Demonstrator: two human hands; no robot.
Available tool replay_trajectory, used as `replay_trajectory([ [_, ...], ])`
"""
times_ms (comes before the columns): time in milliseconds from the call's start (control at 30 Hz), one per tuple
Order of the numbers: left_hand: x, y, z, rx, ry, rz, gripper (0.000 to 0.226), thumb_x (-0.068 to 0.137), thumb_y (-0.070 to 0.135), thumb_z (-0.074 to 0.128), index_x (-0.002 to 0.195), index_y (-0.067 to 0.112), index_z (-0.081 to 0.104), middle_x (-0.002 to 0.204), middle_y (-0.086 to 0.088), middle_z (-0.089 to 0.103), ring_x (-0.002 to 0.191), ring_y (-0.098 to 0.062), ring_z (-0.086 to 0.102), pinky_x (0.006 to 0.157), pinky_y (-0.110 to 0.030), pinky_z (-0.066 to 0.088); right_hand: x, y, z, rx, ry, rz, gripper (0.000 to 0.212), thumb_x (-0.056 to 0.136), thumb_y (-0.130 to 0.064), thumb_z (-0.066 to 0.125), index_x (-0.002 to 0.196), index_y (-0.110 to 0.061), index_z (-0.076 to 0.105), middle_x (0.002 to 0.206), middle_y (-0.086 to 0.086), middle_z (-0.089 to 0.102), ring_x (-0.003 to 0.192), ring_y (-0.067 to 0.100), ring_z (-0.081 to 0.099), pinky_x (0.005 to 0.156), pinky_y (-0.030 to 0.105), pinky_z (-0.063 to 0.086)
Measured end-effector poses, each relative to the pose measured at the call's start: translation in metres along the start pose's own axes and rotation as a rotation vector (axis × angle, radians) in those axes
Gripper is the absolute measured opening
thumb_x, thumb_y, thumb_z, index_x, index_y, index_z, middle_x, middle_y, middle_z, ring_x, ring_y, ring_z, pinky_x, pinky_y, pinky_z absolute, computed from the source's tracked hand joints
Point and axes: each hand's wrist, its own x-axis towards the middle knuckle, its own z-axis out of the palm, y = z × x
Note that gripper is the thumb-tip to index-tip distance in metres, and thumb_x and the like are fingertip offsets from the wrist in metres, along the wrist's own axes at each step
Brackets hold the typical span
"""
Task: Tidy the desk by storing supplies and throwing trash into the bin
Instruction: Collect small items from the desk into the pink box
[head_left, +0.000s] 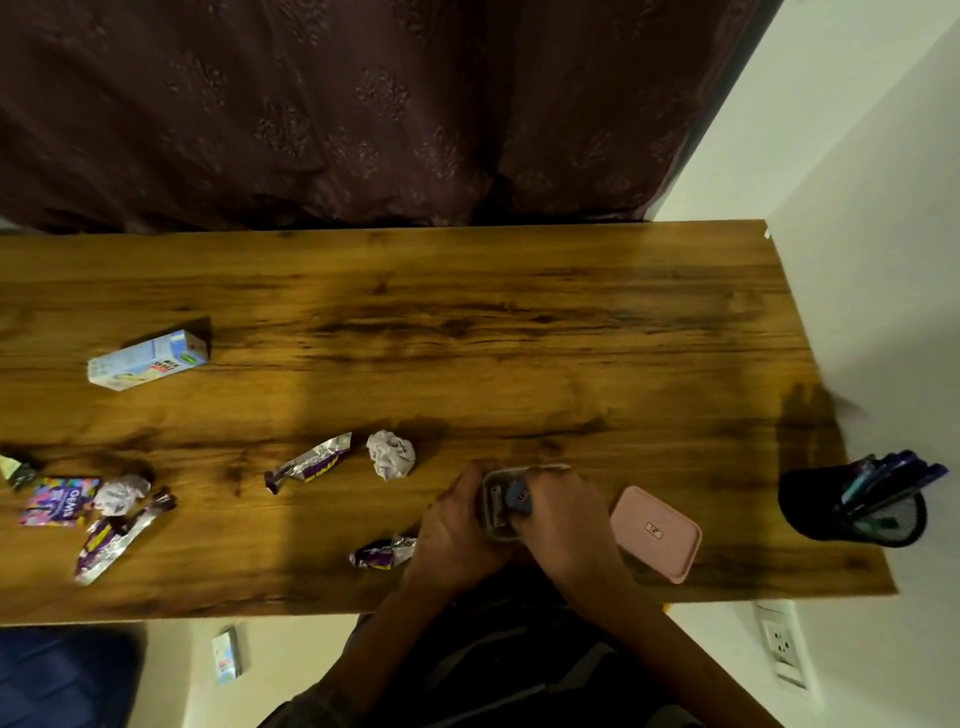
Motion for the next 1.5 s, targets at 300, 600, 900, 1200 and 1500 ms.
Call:
replay_trajectory([
  [300,-0.001,0.002,-0.001,0.015,0.057,0.072,0.062,0.070,0.051,0.086,0.120,0.042,0.051,0.095,0.031,0.067,0.084,0.015,0.066,0.067,-0.009,0.055,-0.047,0.069,-0.031,0.196,0.378,0.054,0.021,0.084,-0.032,0.077,0.102,-0.023,0.071,0.091,-0.006,0.074,0.068,0.007,0.065,0.060,0.022,0.052],
  [600,-0.002,-0.001,-0.002,0.013,0.047,0.088,0.066,0.067,0.047,0.089,0.122,0.044,0.052,0.096,0.036,0.064,0.086,0.022,0.061,0.068,-0.001,0.048,-0.050,0.135,0.005,-0.142,0.016,0.212,0.098,0.066,-0.068,0.078,0.147,-0.022,0.046,0.149,0.010,0.050,0.131,0.033,0.053,0.106,0.052,0.040],
  [900,-0.001,-0.008,0.000,-0.054,0.040,0.113,0.067,0.066,0.042,0.091,0.122,0.040,0.054,0.101,0.033,0.067,0.092,0.018,0.064,0.072,-0.009,0.055,-0.051,0.132,-0.005,-0.010,0.190,0.166,0.090,0.062,-0.061,0.084,0.135,-0.018,0.056,0.123,0.008,0.069,0.107,0.033,0.066,0.099,0.052,0.045],
  [1200,-0.003,-0.007,-0.001,-0.030,0.002,0.069,0.067,0.070,0.037,0.091,0.126,0.032,0.056,0.095,0.027,0.065,0.081,0.016,0.063,0.065,-0.002,0.049,-0.055,0.058,-0.045,0.044,0.309,-0.247,0.098,0.069,-0.047,0.075,0.154,-0.026,0.030,0.130,0.002,0.062,0.119,0.024,0.057,0.108,0.050,0.039],
  [1500,-0.006,0.001,-0.004,-0.066,0.008,0.024,0.070,0.069,0.029,0.093,0.129,0.023,0.057,0.100,0.016,0.069,0.079,0.013,0.060,0.063,0.001,0.043,-0.026,0.018,-0.029,-0.120,-0.002,-0.343,0.106,0.075,-0.045,0.067,0.156,-0.045,-0.001,0.148,-0.007,0.045,0.143,0.022,0.033,0.122,0.049,0.012],
])
